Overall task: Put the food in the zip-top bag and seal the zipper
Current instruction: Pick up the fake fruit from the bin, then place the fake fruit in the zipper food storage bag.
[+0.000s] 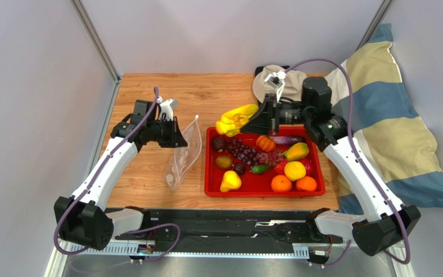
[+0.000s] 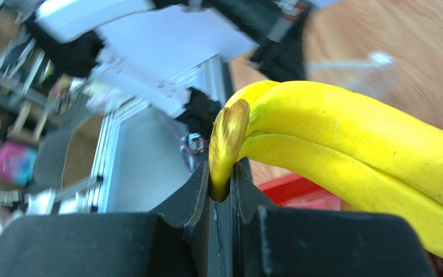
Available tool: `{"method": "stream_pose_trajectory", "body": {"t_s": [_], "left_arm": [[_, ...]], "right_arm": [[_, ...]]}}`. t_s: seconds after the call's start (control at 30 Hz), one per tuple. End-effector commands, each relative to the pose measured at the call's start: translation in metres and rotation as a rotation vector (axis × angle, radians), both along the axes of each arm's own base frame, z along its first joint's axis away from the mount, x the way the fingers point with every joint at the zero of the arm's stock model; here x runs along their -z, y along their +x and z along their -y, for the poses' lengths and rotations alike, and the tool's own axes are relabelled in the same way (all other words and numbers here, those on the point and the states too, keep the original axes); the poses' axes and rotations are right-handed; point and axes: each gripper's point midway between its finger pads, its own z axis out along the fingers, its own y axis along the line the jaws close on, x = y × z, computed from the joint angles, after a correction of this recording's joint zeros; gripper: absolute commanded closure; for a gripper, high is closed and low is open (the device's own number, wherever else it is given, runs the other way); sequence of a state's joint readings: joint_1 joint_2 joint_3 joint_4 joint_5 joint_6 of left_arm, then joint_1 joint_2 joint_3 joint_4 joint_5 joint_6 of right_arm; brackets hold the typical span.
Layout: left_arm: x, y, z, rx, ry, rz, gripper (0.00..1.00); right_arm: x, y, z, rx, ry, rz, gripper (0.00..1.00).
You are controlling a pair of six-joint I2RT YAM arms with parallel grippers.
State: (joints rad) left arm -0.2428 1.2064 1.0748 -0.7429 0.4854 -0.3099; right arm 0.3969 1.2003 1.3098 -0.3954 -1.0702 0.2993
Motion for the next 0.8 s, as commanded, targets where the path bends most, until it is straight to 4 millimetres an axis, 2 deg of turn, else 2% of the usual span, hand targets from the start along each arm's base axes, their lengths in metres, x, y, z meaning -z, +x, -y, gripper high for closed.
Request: {"method": "stream_pose_trajectory", "body": {"t_s": [0.0, 0.03, 0.07, 0.1, 0.13, 0.27, 0.4, 0.57, 0.77], "left_arm": [[-0.015, -0.004, 0.01, 0.068, -0.048, 0.069, 1.0], [-0.014, -0.005, 0.01, 0.071, -0.051, 0.067, 1.0], [-0.014, -0.007, 0.01, 0.077, -0.054, 0.067, 1.0], [-0.013, -0.008, 0.01, 0.082, -0.055, 0.066, 1.0], [-0.013, -0.009, 0.01, 0.085, -0.055, 0.068, 1.0], [-0.015, -0.015, 0.011, 0.096, -0.065, 0.082, 1.0], [-0.017, -0.021, 0.009, 0.101, -0.067, 0.094, 1.0], [-0.019, -0.029, 0.011, 0.113, -0.09, 0.102, 1.0], [-0.022, -0.034, 0.015, 0.131, -0.125, 0.108, 1.0]], "right_arm": [[-0.048, -0.054, -0.038, -0.313, 0.097, 0.271, 1.0], [-0.055, -0.072, -0.046, -0.395, 0.111, 0.332, 1.0], [-0.052, -0.075, -0.05, -0.433, 0.111, 0.398, 1.0], [-0.041, -0.084, -0.059, -0.502, 0.096, 0.348, 1.0], [-0.044, -0.089, -0.062, -0.533, 0.107, 0.354, 1.0], [-0.039, -0.106, -0.079, -0.656, 0.141, 0.343, 1.0], [-0.021, -0.121, -0.091, -0.737, 0.14, 0.307, 1.0], [0.02, -0.117, -0.1, -0.755, 0.086, 0.264, 1.0], [0.055, -0.108, -0.106, -0.778, 0.018, 0.237, 1.0]]}}
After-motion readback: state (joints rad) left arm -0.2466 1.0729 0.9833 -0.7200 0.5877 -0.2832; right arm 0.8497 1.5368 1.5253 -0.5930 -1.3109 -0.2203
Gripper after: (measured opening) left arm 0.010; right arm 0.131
